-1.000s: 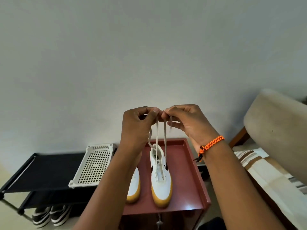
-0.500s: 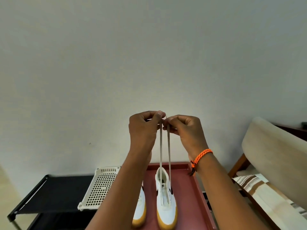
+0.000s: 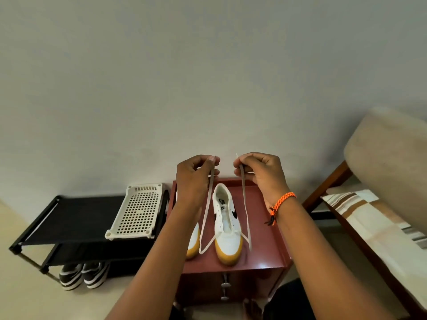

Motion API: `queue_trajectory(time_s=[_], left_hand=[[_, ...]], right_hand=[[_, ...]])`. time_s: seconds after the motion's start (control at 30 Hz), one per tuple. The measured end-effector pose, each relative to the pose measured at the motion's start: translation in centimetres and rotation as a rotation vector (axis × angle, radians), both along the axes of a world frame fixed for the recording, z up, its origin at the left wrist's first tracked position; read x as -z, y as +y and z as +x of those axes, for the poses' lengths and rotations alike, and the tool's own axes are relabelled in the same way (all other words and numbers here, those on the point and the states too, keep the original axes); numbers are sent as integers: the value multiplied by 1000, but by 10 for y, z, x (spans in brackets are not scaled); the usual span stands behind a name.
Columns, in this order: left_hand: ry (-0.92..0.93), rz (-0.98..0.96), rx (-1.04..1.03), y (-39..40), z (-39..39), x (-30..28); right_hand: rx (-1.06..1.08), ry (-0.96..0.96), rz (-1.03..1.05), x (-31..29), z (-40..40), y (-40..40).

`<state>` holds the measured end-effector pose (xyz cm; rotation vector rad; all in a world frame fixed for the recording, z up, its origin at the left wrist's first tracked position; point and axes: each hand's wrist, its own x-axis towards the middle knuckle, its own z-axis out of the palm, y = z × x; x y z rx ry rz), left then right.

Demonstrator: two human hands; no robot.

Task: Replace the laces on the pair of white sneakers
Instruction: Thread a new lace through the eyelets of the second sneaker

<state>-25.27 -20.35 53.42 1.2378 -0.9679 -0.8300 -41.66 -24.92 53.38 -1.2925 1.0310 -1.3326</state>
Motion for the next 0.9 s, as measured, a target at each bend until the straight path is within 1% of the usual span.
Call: queue_trajectory(time_s=[0.13, 0.3, 0.4, 0.47, 0.57, 0.67, 0.77, 0.83, 0.9], left_hand=[[-81, 134, -12, -16, 9, 70], [-292, 384, 32, -26, 7, 173], [-506, 487, 130, -31, 4, 223], [-620, 512, 192, -33, 0, 247], [-707, 463, 241, -31, -7, 273], [-798, 472, 242, -32, -13, 285], [-881, 466, 192, -33, -18, 284], [-908, 476, 174, -33, -20, 280], [-905, 490, 168, -34, -21, 278]], right_hand=[[23, 114, 103, 62, -8, -14], [25, 488, 245, 158, -16, -25], [-20, 696, 283, 213, -14, -30], [-35, 832, 283, 242, -13, -31], [-23, 981, 242, 268, -10, -32], [10, 1034, 175, 277, -7, -33], [-17, 1092, 137, 281, -7, -38], [-45, 1026, 174, 285, -11, -41], [-72, 886, 221, 289, -16, -44]])
